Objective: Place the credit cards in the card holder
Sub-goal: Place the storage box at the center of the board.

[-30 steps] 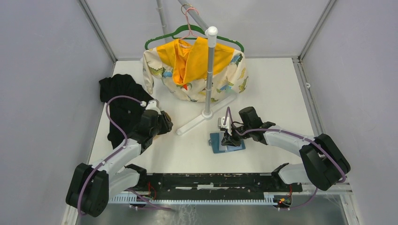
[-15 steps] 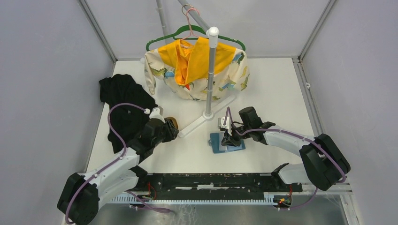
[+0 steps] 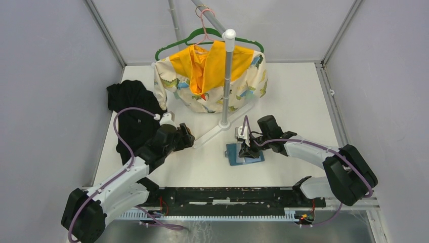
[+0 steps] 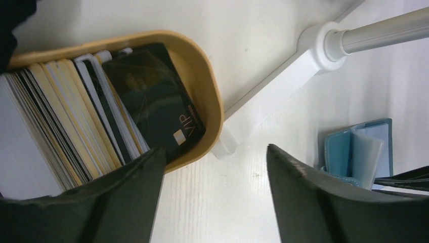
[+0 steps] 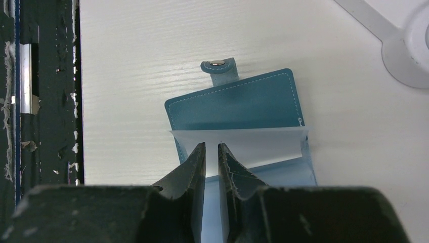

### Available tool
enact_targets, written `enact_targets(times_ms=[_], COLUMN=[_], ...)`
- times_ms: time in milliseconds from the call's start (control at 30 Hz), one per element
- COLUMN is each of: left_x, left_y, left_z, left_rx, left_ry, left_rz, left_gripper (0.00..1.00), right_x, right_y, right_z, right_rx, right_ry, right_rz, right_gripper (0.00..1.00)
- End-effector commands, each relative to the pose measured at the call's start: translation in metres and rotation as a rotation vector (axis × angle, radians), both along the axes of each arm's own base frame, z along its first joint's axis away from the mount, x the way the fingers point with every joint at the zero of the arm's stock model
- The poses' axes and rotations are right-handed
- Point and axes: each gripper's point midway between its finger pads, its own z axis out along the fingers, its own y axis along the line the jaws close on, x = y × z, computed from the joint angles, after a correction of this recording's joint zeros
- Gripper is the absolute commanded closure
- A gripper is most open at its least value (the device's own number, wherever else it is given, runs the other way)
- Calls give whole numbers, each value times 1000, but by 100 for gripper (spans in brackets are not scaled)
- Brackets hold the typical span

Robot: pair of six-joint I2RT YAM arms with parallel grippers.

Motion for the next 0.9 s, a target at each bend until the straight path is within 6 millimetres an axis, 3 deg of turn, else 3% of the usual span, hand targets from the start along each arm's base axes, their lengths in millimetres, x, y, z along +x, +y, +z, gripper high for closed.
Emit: enact_targets(times_ms=[0, 67, 100, 400, 667, 867], left_x=[18, 17, 16, 8, 8, 19], left_y=[-5, -7, -7, -2, 17, 29], left_z=[39, 43, 44, 61, 53, 39], left_rx=[-7, -22, -27, -80, -28, 56], left_ry=[-99, -110, -112, -134, -100, -56], left_rz=[-7, -13, -13, 22, 123, 212], left_gripper=[15, 2, 1, 0, 1, 9], right_x=[10, 10, 10, 11, 12, 14], right_y=[11, 11, 11, 10, 5, 6], right_z=[22, 21, 21, 16, 2, 5], right_rx=[55, 52, 50, 38, -9, -6], right_ry=[-57, -54, -54, -46, -33, -38], right_rz=[24, 23, 22, 18, 9, 10], right_gripper=[80, 80, 80, 80, 80, 81])
